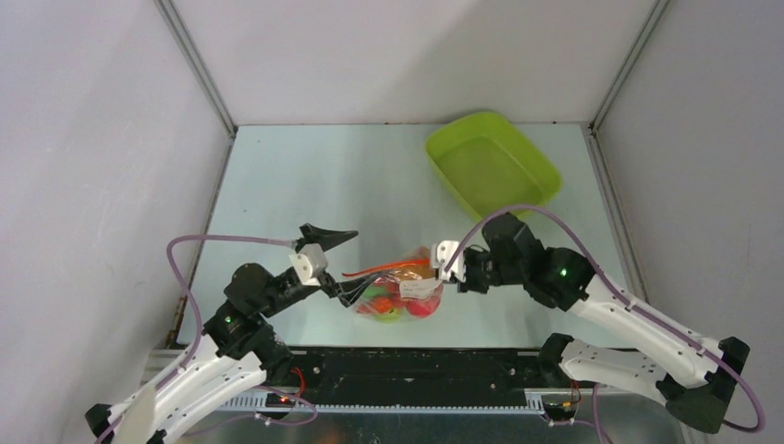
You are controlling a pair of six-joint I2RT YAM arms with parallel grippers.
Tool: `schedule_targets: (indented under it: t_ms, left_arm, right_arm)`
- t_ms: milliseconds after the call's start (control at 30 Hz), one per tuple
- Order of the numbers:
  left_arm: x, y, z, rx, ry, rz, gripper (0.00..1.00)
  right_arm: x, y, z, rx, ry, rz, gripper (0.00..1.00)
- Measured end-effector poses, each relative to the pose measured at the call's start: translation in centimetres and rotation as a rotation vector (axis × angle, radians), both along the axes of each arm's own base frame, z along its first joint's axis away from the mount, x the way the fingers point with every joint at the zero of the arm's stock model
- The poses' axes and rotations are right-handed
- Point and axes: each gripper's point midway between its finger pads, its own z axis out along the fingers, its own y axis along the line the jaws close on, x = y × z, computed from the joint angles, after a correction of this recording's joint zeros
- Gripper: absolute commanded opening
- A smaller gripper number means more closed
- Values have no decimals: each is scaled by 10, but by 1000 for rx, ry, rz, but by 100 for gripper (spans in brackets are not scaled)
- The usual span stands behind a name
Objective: Place the food in the zip-top bag and seal the zipper
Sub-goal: Place the zipper food storage bag at the center of the board.
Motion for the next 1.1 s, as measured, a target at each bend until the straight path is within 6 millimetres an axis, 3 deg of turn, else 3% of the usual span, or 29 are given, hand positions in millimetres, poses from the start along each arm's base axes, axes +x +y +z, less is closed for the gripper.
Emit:
schedule_targets:
  t_ms: [100,400,633,767,900,1067,1100]
  left_arm:
    - [-5,8,-2,-38,76,19,100]
    - [-19,44,-5,-240,344,147,100]
    - [-32,50,-34,-331,566,152,100]
    - [-22,39,-73,-282,695,195,100]
    - [8,34,-109,-213,783,354,100]
    - [48,57,-138,-179,776,637,100]
    - [56,66,-142,-175,763,710,100]
  right_arm:
    - [-16,0,-7,-12,18,-36,0]
    - [-32,-5,-25,0,98,-251,0]
    - [-34,23,-52,143,223,-347,0]
    - [-6,44,-60,206,197,-462,0]
    - [35,59,-58,292,168,-577,0]
    - [97,79,-46,420,151,-690,0]
    - [110,81,-58,399,155,-722,0]
